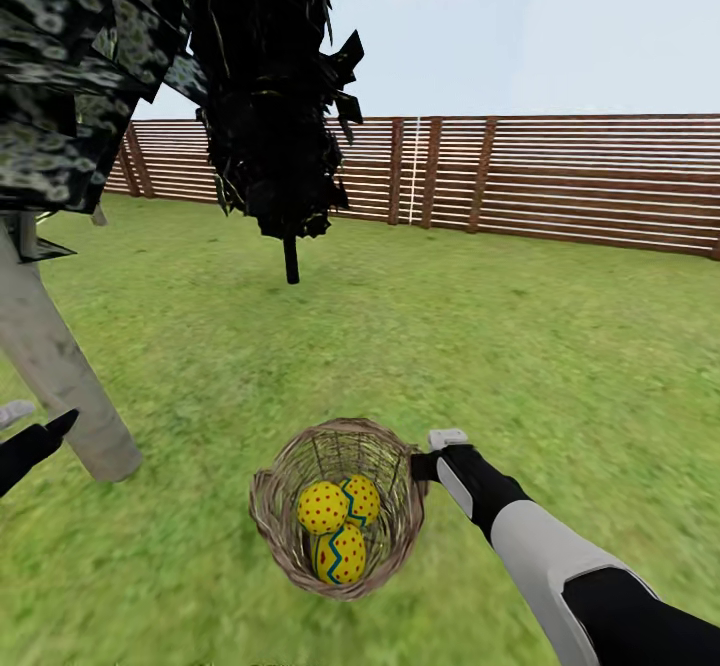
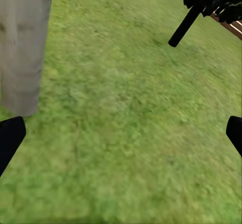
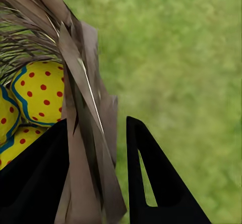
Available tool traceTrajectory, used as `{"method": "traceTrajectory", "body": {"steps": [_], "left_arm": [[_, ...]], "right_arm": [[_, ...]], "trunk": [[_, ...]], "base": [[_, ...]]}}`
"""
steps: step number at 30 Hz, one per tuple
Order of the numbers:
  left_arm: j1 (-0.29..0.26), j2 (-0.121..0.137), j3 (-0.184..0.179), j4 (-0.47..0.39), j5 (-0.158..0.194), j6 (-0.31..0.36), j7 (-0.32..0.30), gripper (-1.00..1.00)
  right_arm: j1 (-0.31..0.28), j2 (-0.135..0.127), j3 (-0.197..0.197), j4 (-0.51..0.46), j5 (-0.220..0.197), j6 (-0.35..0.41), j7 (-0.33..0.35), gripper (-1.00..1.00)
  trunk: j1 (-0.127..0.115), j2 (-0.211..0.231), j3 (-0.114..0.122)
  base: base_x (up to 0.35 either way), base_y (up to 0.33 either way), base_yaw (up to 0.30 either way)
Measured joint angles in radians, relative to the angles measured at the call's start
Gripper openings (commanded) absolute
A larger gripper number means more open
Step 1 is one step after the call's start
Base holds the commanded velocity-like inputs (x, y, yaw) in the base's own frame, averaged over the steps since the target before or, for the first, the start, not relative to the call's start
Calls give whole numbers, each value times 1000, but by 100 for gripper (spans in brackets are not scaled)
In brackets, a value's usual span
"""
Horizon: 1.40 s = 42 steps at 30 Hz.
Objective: Take the three Easter eggs out of the wicker basket on the lawn in the garden, then place them on the lawn next to a single tree (choose any tree) so that all three eggs are next to the same tree and none are left in the basket.
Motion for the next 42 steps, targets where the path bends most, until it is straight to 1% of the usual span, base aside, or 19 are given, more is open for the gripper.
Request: {"method": "traceTrajectory", "body": {"steps": [6,8,11,14,17,31,35,42], "left_arm": [[0,0,-1,0,-1,0,-1,100],[0,0,-2,1,-1,0,-1,100],[0,0,-4,1,-2,0,0,100],[0,0,-32,1,-2,0,2,100],[0,0,-42,1,-2,0,3,100],[0,0,-44,1,-2,0,2,100],[0,0,-45,1,-2,0,1,100],[0,0,-46,1,-2,1,1,100]], "right_arm": [[0,0,1,1,-3,0,0,-100],[0,1,0,0,-7,-1,0,-100],[0,0,2,1,1,0,0,-100],[0,2,1,1,1,0,0,-100],[0,2,1,1,0,0,0,-100],[0,2,2,2,1,0,0,-100],[0,7,3,2,0,0,0,-100],[0,8,3,2,2,0,0,-100]], "trunk": [[0,0,0],[0,0,0],[0,0,0],[0,0,0],[0,0,2],[0,0,15],[0,0,19],[0,0,27]], "base": [[45,-41,287],[206,-181,121],[234,-213,32],[242,-225,77],[244,-228,210],[244,-228,238],[244,-228,223],[244,-220,213]]}}
